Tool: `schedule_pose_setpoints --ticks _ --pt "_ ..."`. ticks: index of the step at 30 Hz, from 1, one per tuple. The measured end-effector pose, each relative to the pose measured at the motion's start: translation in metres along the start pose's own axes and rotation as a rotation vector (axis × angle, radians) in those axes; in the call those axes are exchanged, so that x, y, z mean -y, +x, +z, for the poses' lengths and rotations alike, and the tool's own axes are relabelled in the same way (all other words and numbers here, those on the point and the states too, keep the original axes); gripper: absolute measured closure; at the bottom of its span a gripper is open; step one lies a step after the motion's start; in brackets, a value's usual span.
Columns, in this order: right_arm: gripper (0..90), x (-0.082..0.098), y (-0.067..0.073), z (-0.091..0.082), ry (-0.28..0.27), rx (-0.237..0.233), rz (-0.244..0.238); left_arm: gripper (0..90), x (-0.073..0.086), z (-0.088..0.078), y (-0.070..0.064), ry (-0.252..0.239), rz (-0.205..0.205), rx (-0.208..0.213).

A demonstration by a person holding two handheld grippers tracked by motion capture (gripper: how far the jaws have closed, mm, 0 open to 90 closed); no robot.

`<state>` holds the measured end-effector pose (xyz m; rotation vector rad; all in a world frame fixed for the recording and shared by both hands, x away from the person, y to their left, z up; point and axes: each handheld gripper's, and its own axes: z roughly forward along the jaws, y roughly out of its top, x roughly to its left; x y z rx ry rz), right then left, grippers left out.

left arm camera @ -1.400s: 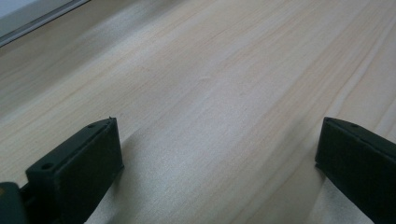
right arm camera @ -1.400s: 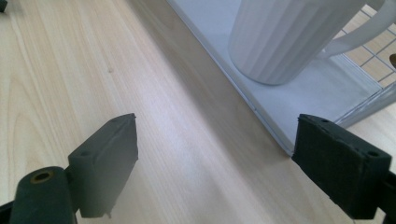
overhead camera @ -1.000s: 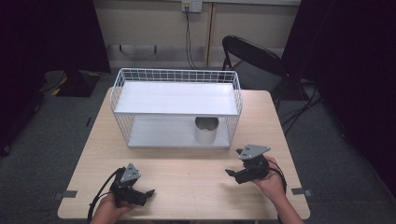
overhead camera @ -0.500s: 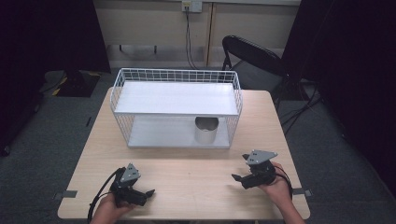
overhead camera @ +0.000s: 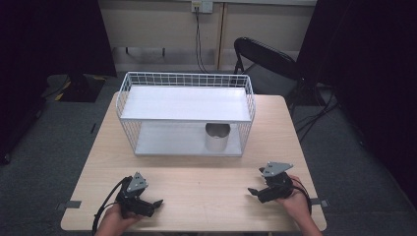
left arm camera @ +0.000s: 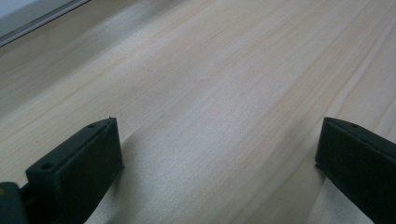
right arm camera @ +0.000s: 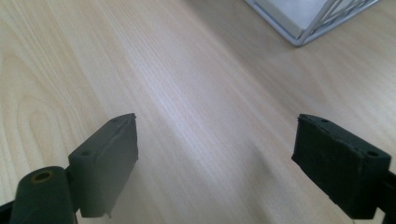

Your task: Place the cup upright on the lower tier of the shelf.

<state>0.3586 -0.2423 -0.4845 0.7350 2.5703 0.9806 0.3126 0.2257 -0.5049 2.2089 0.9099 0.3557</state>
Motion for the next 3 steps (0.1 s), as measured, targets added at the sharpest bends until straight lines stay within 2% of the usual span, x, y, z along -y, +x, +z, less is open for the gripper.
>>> schedule_pose_setpoints --ticks 3 --pt "13.2 0.0022 -0.0003 0.0015 0.015 0.003 -0.002 0.0 0.0000 0.0000 0.0000 0.000 0.001 0.000"
